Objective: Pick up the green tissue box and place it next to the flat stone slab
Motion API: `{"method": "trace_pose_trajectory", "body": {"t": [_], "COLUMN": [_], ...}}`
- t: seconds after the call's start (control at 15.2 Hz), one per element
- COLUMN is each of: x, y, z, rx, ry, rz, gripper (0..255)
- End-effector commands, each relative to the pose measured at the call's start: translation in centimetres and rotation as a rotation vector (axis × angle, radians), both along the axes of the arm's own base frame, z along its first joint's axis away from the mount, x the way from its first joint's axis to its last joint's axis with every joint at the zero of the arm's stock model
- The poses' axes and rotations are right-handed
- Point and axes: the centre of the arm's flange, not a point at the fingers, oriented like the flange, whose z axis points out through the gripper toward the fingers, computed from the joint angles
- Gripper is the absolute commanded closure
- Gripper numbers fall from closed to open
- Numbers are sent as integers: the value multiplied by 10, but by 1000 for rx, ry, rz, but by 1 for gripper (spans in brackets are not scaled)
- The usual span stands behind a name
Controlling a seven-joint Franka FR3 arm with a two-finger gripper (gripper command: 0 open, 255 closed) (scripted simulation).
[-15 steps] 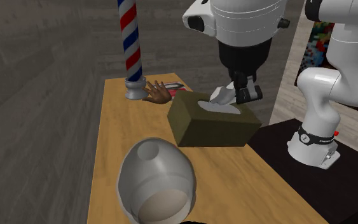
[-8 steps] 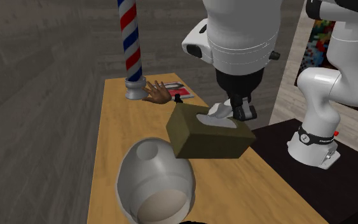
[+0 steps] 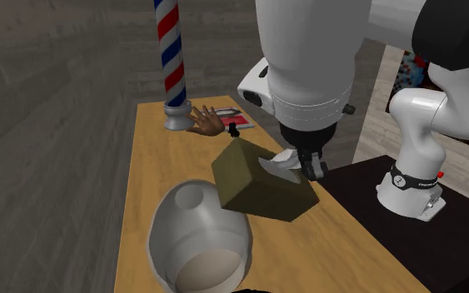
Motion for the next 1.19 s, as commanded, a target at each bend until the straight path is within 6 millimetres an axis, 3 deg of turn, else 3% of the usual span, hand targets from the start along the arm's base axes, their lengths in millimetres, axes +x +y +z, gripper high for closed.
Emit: {"method": "trace_pose_trajectory", "body": {"t": [0.0, 1.12], "x": [0, 0], "y": [3, 3], "z": [-14, -104], "rx": [1, 1], "ry": [4, 4], "rz": [2, 2], "gripper": [255, 255]}}
